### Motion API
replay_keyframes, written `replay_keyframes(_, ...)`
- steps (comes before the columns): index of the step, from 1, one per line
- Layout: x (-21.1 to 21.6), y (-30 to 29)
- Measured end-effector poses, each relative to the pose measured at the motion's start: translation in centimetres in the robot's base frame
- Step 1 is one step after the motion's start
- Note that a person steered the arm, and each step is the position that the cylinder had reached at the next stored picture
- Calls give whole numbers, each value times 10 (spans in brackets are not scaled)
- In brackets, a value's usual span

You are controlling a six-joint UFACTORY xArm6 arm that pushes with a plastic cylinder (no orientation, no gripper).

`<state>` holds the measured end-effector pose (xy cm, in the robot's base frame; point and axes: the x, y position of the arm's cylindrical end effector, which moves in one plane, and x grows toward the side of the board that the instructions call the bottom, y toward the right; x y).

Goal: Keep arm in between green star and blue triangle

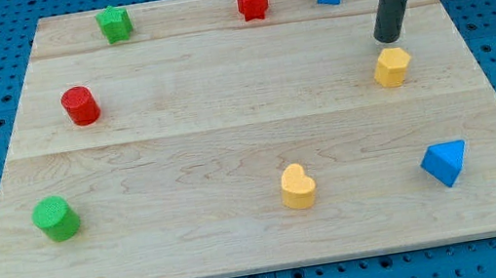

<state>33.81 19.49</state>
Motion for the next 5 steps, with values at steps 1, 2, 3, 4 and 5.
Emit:
replay_keyframes(1, -13, 0)
replay_keyframes(2, -14, 0)
replay_keyframes(3, -14, -7)
replay_keyframes(4, -14, -14)
replay_keyframes(5, -14, -24)
